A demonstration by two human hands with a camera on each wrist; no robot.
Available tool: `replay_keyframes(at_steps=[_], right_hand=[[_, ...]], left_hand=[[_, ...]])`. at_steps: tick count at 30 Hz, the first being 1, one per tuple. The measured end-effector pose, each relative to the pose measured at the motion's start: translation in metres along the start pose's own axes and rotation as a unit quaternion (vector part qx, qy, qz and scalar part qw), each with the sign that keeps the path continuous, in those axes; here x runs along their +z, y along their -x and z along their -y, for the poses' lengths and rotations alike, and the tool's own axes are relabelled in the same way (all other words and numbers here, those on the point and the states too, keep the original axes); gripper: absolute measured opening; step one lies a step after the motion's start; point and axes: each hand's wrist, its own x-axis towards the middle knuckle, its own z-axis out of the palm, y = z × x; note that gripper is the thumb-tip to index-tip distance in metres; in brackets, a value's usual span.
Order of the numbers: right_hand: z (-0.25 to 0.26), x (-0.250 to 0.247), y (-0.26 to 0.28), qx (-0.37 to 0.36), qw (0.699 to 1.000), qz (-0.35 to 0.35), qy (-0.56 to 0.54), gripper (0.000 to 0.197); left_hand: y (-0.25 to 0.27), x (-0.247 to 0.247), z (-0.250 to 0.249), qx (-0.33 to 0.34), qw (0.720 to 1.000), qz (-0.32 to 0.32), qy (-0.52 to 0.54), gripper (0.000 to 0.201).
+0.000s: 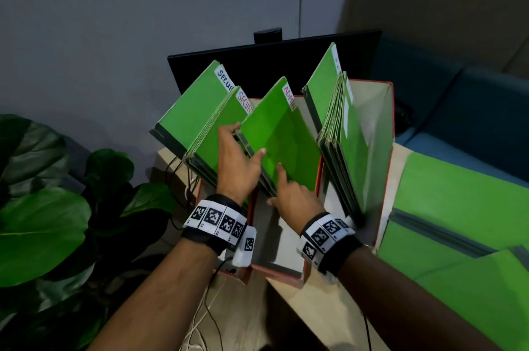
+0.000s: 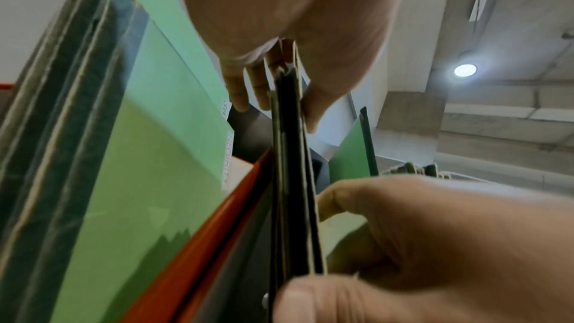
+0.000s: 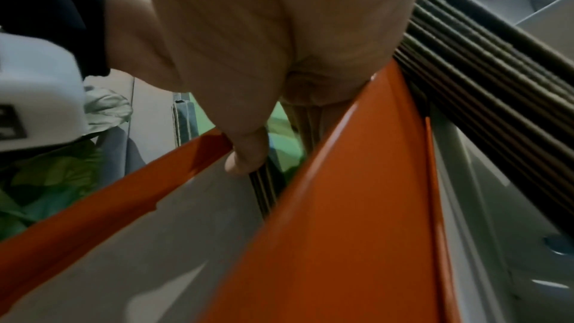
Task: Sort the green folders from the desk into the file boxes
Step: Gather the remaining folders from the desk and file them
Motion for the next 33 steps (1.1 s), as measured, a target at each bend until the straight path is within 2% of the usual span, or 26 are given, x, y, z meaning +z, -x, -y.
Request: replay_keyframes(at_steps=[1,3,5,7,9,13,15,17,20,22,26,30,33], right_hand=[[0.0,0.002,-0.002,0.001,1.0,-0.007,0.016,0.078],[0.001,0.001,-0.003,-0.014,0.989,-0.053,0.139,0.071],[0.002,-0.004,-0.002,-0.032,0.963,-0.038,0.264,0.068],[-0.007,-0.001,-0.004,-0.067,0.948,-0.016,0.311,0.065],[-0.014,-0.002,-0.005,-0.078,0.95,-0.004,0.301,0.064],[-0.023,-0.01,0.005,-0.116,0.967,0.015,0.227,0.058],[-0.031,-0.019,0.014,-0.156,0.976,-0.021,0.152,0.043],[-0.044,-0.029,0.025,-0.191,0.976,-0.073,0.071,0.031],[-0.08,-0.044,0.048,-0.197,0.965,-0.175,-0.007,0.022],[-0.113,-0.05,0.065,-0.161,0.963,-0.21,-0.043,0.018],[-0.187,-0.048,0.108,-0.004,0.963,-0.24,-0.122,0.019],[-0.249,-0.042,0.159,0.137,0.966,-0.19,-0.112,0.021],[-0.281,-0.041,0.196,0.198,0.954,-0.195,-0.109,0.02]], left_hand=[[0.003,0.002,0.004,0.011,1.0,0.0,-0.016,0.068],[0.009,0.006,0.013,0.037,0.998,-0.003,-0.041,0.063],[0.014,0.008,0.019,0.062,0.996,-0.013,-0.055,0.055],[0.019,0.007,0.023,0.081,0.994,-0.022,-0.066,0.042],[0.023,0.003,0.026,0.094,0.991,-0.032,-0.094,0.031],[0.025,-0.001,0.023,0.098,0.972,-0.046,-0.21,0.029],[0.028,0.004,0.01,0.116,0.971,-0.072,-0.194,0.029],[0.035,0.015,-0.01,0.17,0.973,-0.088,-0.13,0.028],[0.052,0.041,-0.037,0.247,0.965,-0.075,-0.048,0.023],[0.065,0.064,-0.051,0.278,0.96,-0.046,-0.006,0.021],[0.101,0.117,-0.067,0.317,0.947,0.042,0.043,0.018],[0.139,0.17,-0.08,0.307,0.935,0.162,0.069,0.015],[0.165,0.205,-0.09,0.317,0.916,0.239,0.065,0.016]])
